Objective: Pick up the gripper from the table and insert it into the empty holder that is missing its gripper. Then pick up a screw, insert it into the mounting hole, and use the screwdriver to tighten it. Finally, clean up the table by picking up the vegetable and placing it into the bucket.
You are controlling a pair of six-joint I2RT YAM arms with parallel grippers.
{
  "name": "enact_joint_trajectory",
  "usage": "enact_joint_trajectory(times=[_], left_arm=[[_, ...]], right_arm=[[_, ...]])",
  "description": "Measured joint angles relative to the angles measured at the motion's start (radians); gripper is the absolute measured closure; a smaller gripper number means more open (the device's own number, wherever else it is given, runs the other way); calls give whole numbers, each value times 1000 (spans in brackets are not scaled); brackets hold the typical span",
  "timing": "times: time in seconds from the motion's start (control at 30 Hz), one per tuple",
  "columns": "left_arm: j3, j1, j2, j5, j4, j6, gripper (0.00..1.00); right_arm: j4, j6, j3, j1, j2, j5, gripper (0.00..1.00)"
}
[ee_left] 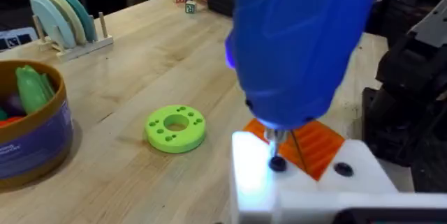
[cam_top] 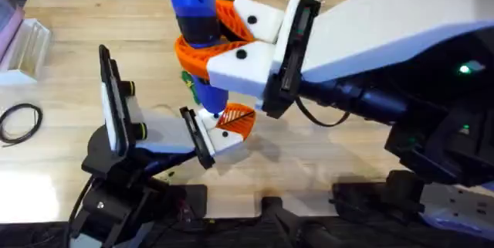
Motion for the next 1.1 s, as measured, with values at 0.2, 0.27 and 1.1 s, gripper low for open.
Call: enact_joint_trajectory(times=[0.2,0.27,1.1], left_arm=[[0,0,0,0,0,0,988],[0,0,0,0,0,0,988],[0,0,0,0,-1,-7,988]], right_arm=[[35,8,0,0,3,0,977],[32,9,0,0,3,0,977],[29,25,0,0,36,0,977]])
